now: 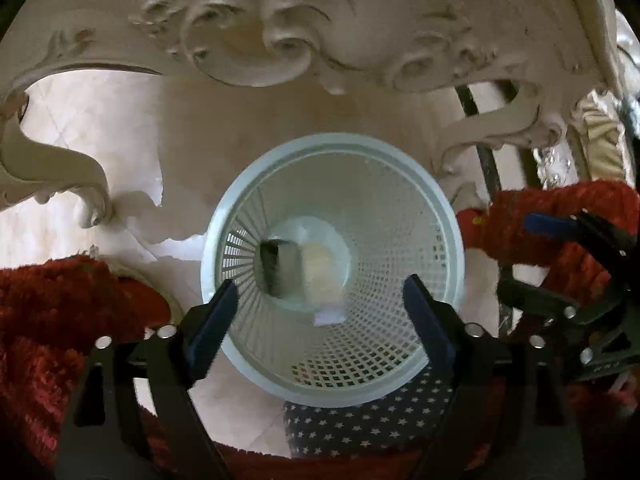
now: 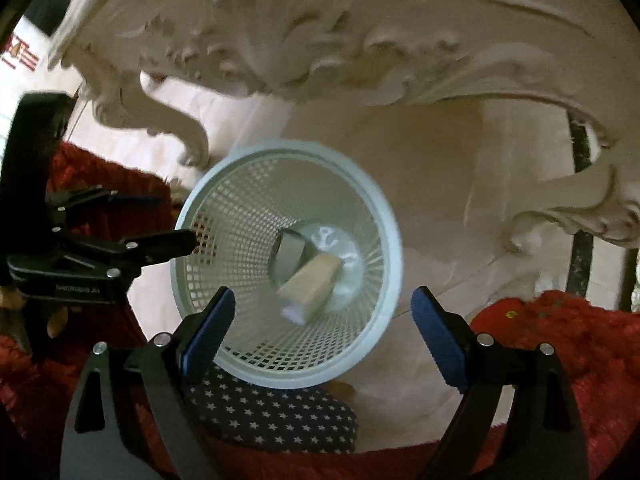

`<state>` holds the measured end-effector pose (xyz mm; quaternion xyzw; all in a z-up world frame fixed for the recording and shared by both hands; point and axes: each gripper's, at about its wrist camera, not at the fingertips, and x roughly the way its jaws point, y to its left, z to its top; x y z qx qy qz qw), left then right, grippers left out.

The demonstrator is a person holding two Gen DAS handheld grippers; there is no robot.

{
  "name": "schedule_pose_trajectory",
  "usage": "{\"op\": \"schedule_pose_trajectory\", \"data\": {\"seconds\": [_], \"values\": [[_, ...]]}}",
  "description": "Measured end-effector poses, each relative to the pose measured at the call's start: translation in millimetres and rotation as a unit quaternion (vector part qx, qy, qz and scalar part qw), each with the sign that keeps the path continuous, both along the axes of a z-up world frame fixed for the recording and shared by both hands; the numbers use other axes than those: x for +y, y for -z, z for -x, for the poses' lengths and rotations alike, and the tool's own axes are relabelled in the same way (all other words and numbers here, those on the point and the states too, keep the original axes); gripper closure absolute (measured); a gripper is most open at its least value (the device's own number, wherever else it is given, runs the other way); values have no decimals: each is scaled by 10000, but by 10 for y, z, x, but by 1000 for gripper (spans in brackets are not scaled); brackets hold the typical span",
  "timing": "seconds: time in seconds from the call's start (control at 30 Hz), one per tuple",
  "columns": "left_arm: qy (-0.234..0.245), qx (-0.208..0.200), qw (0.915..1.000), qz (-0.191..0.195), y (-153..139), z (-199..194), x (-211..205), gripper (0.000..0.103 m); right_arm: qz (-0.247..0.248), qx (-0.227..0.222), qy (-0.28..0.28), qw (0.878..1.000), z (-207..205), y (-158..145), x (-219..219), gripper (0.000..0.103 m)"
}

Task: Collect trash
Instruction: 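Carry both boxes over the wastebasket and open both grippers to drop them, then grasp the red wrapper with the left gripper while the right grasps the yellow-green box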

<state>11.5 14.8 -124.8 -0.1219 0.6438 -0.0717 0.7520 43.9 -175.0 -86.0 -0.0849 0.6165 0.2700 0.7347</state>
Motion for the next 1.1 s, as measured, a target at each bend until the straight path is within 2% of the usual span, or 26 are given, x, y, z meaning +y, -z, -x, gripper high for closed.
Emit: {"op": "schedule_pose_trajectory", "data": {"seconds": [0.1, 0.2, 0.3, 0.4, 0.43, 0.5, 0.53, 0.57, 0.6, 0.67, 0.73, 0.87, 1.03, 1.1], "values": [[-140, -124, 9996, 210, -140, 59, 64, 19, -73, -115, 65, 9999, 4, -187, -82, 18], [-196, -575, 9980, 160, -538, 160, 176, 19, -374, -365, 71, 9986, 39, -548, -157, 18], [-214, -1156, 9930, 140, -1035, 198, 309, 19, -943, -1163, 201, 9885, 19, -1157, -287, 17], [-378, -1973, 9795, -135, -1623, 95, 500, 18, -1239, -2049, 494, 9697, -109, -1593, -371, 17], [-459, -2290, 9719, -299, -1831, 2, 553, 19, -1211, -2385, 641, 9614, -214, -1701, -381, 18], [-516, -2707, 9594, -597, -2054, -189, 620, 18, -1068, -2790, 883, 9503, -457, -1800, -351, 17], [-564, -2903, 9512, -877, -2133, -347, 653, 18, -1050, -2874, 987, 9469, -627, -1813, -324, 17], [-646, -2990, 9450, -1157, -2160, -525, 687, 18, -971, -2887, 1070, 9464, -785, -1800, -279, 17], [-720, -2982, 9424, -1336, -2158, -654, 710, 18, -895, -2901, 1121, 9462, -930, -1790, -228, 18], [-908, -2857, 9412, -1561, -2132, -992, 790, 18, -704, -2918, 1086, 9477, -1192, -1718, -107, 18], [-1026, -2761, 9435, -1517, -2095, -1241, 851, 18, -603, -2833, 1039, 9515, -1357, -1646, -14, 18], [-1116, -2712, 9431, -1569, -2052, -1469, 903, 18, -777, -2596, 944, 9580, -1530, -1645, 72, 18], [-1252, -2588, 9464, -1474, -1941, -1574, 995, 18, -196, -2643, 903, 9600, -1652, -1578, 157, 18], [-1265, -2563, 9469, -1475, -1926, -1594, 996, 18, -104, -2651, 973, 9593, -1697, -1559, 87, 18]]}}
